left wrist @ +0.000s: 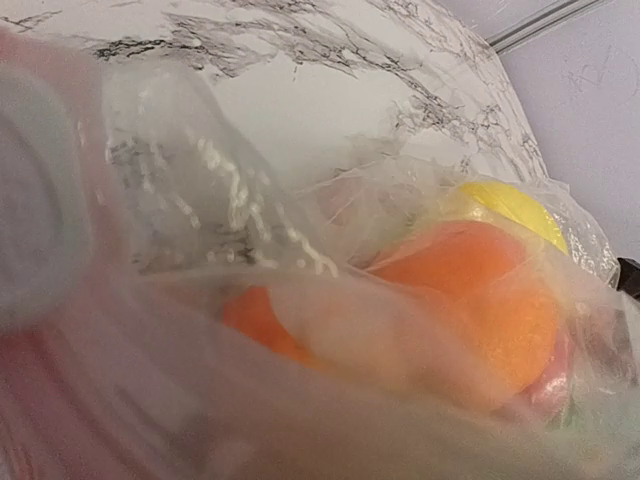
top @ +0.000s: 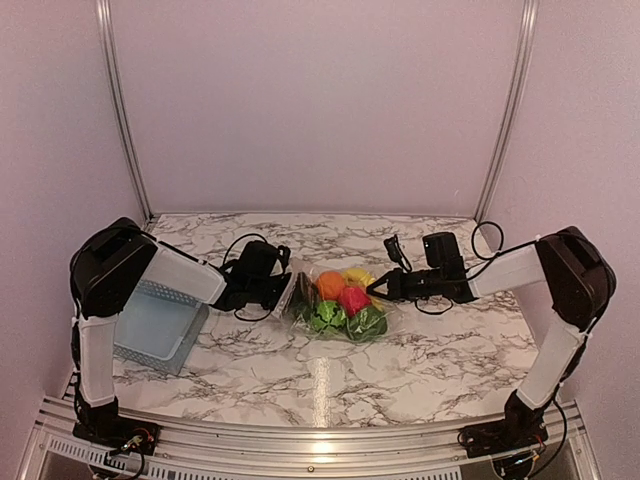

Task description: Open the zip-top bag and remove the fake food

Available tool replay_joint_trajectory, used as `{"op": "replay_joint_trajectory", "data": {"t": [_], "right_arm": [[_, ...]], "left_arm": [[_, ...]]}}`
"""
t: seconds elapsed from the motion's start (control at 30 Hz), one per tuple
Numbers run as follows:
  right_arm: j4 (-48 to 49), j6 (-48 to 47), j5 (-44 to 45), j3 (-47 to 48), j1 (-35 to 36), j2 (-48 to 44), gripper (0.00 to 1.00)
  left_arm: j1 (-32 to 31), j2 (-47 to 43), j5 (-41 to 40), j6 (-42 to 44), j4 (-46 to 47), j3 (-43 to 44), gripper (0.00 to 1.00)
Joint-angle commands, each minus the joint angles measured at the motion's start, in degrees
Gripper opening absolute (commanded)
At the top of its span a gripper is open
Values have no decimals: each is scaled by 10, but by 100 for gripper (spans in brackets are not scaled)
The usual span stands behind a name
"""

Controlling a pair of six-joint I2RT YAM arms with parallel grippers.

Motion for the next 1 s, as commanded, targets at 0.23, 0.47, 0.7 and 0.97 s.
{"op": "replay_joint_trajectory", "data": {"t": [0.23, 0.47, 0.7, 0.97], "right_arm": [[7, 3, 27, -16, -8, -27, 0], [12, 17, 63, -55, -45, -65, 0], [5, 18, 95, -72, -62, -90, 0], [8, 24, 116, -81, -69, -98, 0]], "left_arm": [[1, -3, -110, 33, -176, 27, 66], [14, -67, -106, 51, -169, -12, 53], [20, -122, -84, 60, -173, -37, 43], [21, -224, -66, 64, -199, -94, 41]]}}
